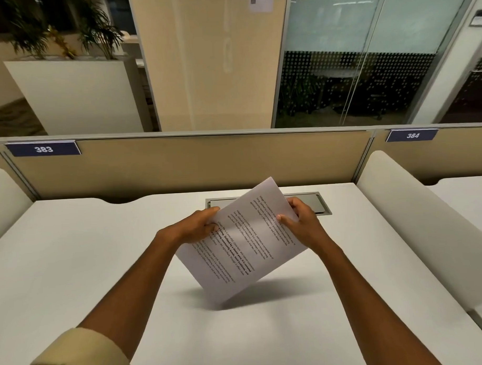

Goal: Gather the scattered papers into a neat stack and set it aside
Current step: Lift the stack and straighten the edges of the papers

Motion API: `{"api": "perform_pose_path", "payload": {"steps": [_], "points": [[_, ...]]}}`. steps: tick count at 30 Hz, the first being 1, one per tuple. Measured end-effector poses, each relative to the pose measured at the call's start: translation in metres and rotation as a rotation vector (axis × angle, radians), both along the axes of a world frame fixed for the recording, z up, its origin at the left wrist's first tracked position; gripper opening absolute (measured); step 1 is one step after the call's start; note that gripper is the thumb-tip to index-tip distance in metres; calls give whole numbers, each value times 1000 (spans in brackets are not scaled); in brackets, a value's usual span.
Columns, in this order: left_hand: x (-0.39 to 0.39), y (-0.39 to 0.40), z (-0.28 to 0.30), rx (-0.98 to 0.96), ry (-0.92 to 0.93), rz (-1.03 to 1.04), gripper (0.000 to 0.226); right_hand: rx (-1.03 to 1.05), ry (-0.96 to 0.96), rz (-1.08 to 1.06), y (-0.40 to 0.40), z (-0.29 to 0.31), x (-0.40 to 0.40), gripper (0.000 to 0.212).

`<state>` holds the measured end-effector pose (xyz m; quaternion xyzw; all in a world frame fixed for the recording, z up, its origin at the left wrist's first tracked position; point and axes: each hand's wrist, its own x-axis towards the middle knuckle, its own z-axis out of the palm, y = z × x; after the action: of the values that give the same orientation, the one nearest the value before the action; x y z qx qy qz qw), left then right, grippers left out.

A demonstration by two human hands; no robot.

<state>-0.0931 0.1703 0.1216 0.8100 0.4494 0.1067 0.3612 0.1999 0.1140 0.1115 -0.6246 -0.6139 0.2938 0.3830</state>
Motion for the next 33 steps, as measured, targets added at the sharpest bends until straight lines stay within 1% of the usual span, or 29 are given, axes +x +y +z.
{"api": "perform_pose_path", "payload": {"steps": [3,5,6,7,9,12,14,17,19,20,22,23,25,29,33], "points": [[1,-3,-3,24,-24,44,18,-10,23,-4,-6,-2,0,13],[0,-4,-3,64,-79,114,15,3,68,-32,-9,-3,2,11],[-2,-5,-2,67,-109,148,17,4,88,-47,-11,-4,4,12],[-5,-6,-2,41,-137,170,18,4,105,-60,-13,-4,6,12],[-16,-10,-4,-84,-196,187,17,2,134,-85,-16,-6,11,13],[-34,-18,-12,-255,-324,191,33,-5,187,-128,-20,-9,17,16],[-41,-24,-22,-358,-470,250,41,-8,232,-155,-21,-12,19,17],[-42,-33,-39,-463,-698,364,48,-21,290,-183,-23,-17,18,20],[-37,-40,-52,-507,-810,433,46,-37,305,-193,-25,-21,16,24],[-33,-44,-59,-508,-831,477,38,-44,308,-197,-26,-23,14,27],[-24,-51,-73,-471,-818,586,24,-51,309,-200,-27,-29,11,27],[-20,-53,-82,-445,-809,634,23,-54,310,-202,-28,-32,9,26],[-12,-58,-96,-371,-788,715,25,-55,308,-203,-29,-38,4,24],[5,-63,-106,-205,-684,875,26,-47,301,-239,-28,-49,-7,19],[13,-70,-105,-92,-642,941,25,-47,280,-260,-28,-61,-16,19]]}}
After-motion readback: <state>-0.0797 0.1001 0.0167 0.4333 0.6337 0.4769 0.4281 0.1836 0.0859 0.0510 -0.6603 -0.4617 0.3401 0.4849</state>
